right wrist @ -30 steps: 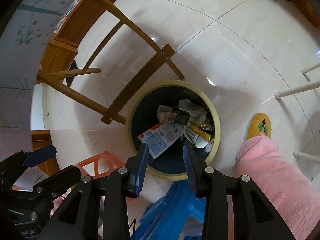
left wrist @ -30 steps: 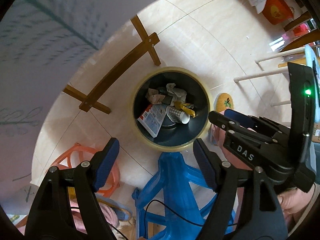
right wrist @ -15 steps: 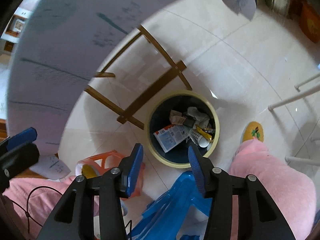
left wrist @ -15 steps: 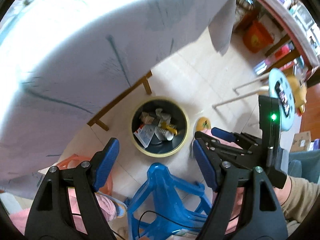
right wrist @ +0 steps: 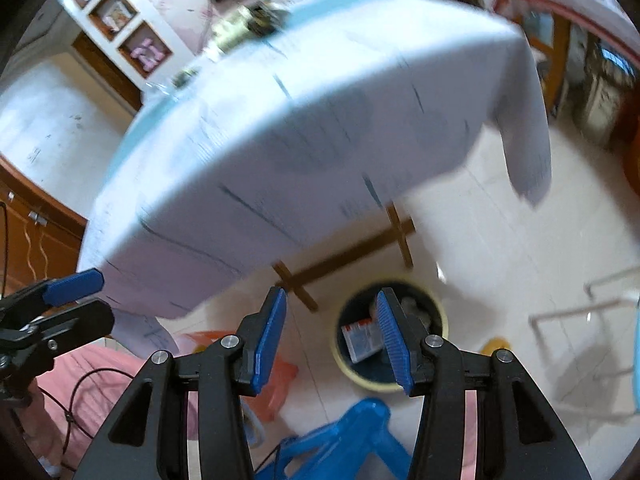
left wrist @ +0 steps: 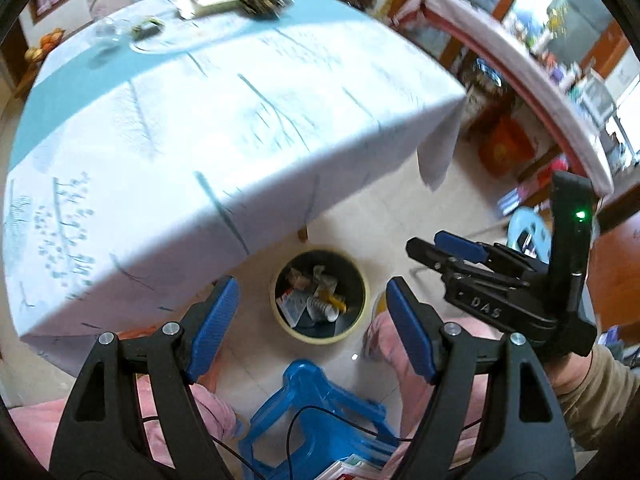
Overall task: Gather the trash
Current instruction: 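Move both open tools back over the table toward the remaining trash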
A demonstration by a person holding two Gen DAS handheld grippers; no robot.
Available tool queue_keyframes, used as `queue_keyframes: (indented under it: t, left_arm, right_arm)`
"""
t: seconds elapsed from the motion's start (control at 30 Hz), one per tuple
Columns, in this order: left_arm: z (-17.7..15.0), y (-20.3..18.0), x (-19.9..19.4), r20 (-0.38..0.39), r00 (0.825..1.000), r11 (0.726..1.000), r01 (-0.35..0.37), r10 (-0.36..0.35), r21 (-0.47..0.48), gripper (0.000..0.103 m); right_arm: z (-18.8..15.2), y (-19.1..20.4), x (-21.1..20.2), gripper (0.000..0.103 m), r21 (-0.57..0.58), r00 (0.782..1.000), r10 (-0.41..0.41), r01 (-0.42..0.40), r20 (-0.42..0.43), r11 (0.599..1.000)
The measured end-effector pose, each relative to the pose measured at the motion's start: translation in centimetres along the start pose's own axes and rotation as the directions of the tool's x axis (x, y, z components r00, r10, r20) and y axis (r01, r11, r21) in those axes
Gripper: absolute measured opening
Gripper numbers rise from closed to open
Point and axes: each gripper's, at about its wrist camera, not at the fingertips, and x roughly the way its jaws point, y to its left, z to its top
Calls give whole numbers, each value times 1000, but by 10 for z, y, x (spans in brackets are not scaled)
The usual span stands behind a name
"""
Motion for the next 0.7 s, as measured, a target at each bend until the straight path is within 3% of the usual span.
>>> queue_keyframes:
  t: [0.3, 0.63, 0.7]
  left_arm:
    - [62, 68, -50, 86, 996, 994, -3, 12, -112, 74]
    - [165, 163, -75, 115, 987, 978, -90, 113, -189, 74]
    - [189, 179, -76, 122, 985, 975, -97, 122, -198, 74]
  right_arm:
    - [81, 47, -35, 51, -106, 998, 36, -31, 43, 994]
    - [200, 72, -19, 52, -109, 998, 28, -21, 58, 994]
    - [229, 74, -13, 58, -100, 998, 25, -18, 64, 995]
